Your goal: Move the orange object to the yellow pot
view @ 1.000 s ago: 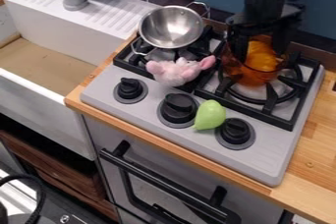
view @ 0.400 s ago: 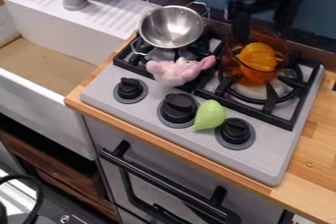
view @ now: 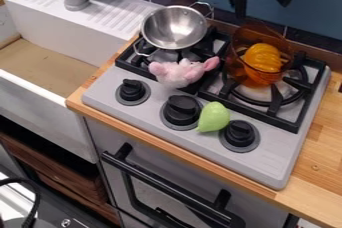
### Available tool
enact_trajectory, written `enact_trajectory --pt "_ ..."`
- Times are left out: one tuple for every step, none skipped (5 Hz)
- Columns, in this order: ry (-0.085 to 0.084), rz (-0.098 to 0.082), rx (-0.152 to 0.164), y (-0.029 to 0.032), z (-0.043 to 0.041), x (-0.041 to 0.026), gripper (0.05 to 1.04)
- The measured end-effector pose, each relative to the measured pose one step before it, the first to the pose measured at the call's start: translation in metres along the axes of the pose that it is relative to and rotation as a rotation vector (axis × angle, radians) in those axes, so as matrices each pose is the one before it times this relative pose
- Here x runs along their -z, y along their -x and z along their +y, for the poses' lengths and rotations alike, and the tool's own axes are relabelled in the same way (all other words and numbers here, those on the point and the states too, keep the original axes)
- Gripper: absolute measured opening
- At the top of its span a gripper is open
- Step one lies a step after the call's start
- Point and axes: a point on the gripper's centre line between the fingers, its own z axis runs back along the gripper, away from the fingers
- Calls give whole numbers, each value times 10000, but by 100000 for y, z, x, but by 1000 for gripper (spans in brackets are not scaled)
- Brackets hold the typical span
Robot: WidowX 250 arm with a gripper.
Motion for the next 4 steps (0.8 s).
enact_trajectory --pt "-87 118 282 -1039 839 -974 993" --pt "-135 -15 541 -1129 801 -1419 994" --pt "346 -199 426 -930 1706 -2130 993" --pt "260 10 419 7 1500 -1037 993"
